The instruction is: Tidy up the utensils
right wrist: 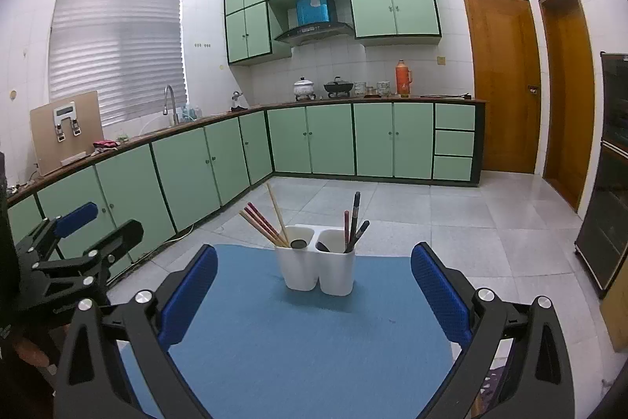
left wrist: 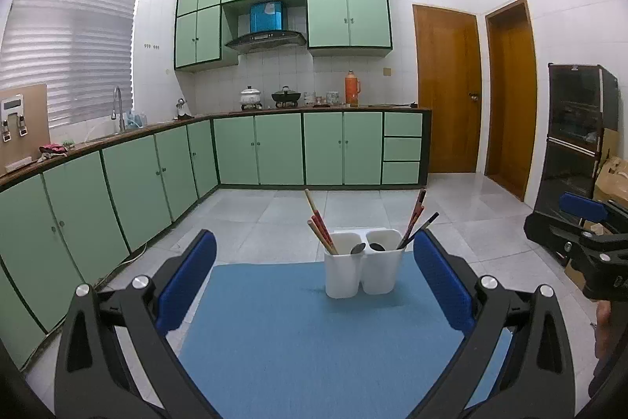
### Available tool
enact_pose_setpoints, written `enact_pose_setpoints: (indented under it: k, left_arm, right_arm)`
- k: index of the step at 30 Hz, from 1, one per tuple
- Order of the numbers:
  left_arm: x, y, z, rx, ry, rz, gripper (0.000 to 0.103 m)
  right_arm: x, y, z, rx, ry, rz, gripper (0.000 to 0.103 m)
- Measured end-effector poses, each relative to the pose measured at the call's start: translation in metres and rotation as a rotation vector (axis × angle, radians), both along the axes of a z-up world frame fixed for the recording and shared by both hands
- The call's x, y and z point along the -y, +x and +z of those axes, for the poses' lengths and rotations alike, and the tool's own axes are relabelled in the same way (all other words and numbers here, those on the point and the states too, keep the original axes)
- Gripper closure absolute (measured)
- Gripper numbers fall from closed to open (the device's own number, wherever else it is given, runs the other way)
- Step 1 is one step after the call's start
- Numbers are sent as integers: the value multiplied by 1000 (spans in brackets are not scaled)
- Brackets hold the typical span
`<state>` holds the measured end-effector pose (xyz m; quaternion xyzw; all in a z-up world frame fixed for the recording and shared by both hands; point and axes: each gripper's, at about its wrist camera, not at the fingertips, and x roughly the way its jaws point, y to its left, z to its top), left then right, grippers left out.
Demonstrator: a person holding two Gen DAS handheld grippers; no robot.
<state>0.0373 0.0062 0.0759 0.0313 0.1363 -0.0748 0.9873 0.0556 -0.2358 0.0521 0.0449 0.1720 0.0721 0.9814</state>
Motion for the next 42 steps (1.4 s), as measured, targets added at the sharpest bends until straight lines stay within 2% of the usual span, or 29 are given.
enact_pose_setpoints:
  k: [19,42]
  left_arm:
    - [-12,-35,16,47,-32,-3,5]
    - [-19,-33,15,35,-36,4,5]
  right_arm:
    - [-22,-18,17,26,-43,22,6]
    - [-25,-21,17,28,-51,23,6]
